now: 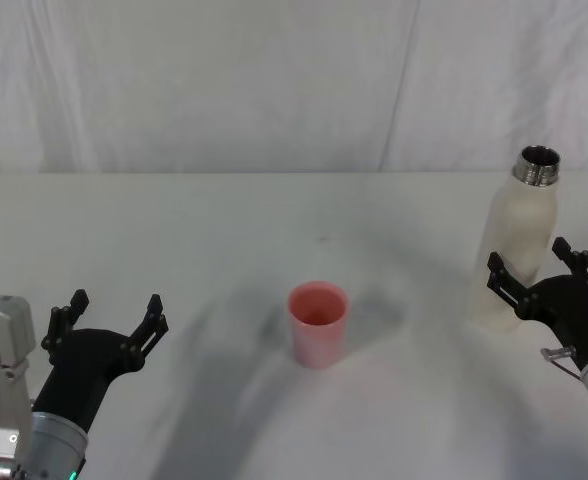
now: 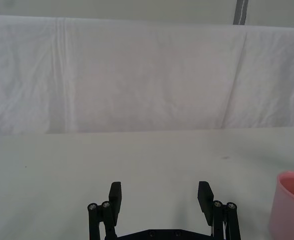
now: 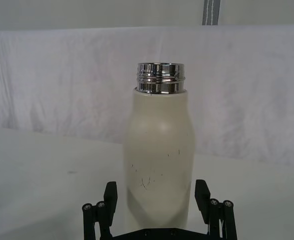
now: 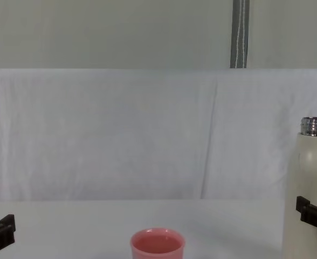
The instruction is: Grasp the thermos with one hand and pour water into the cup lid.
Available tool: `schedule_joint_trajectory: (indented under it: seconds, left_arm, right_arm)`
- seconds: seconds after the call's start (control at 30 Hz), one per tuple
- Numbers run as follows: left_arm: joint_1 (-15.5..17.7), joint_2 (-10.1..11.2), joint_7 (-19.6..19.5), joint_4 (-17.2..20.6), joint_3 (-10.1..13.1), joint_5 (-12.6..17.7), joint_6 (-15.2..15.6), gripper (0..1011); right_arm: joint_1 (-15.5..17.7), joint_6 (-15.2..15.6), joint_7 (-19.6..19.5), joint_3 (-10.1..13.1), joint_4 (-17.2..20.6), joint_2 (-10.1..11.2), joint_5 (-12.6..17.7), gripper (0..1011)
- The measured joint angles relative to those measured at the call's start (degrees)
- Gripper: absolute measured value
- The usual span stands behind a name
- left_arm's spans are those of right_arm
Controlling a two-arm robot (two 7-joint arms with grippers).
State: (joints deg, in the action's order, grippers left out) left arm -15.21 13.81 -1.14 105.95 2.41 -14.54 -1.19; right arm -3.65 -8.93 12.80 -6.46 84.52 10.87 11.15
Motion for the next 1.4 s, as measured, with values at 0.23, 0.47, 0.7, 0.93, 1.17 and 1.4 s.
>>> schedule_joint_trajectory:
  seconds: [0.23,0.47,0.7,0.93,1.17,1.4]
  left_arm:
    - [0.00,0.00,0.00,0.00,0.00,0.00,0.00,1001]
    - [0.00,0.00,0.00,0.00,0.00,0.00,0.00,1001]
    - [0.00,0.00,0.00,0.00,0.00,0.00,0.00,1001]
    - [0.00,0.00,0.00,0.00,0.00,0.00,0.00,1001]
    - [0.00,0.00,0.00,0.00,0.00,0.00,0.00,1001]
    - [0.00,0.00,0.00,0.00,0.00,0.00,0.00,1001]
  right_arm:
    - [0.83,0.40,0.16,0.20,0.99,0.55,-0.07,1000]
    - [1.70,0.43,0.89,0.37,1.92,1.11,0.37,1000]
    - [3.51,-0.08,1.59,0.42,3.17,1.67,1.15,1000]
    - [4.75,-0.59,2.01,0.02,3.54,2.10,1.19,1000]
    - [5.56,-0.99,2.67,-0.89,3.78,2.44,1.01,1000]
    - [6.03,-1.42,3.47,-2.00,4.03,2.79,0.95,1000]
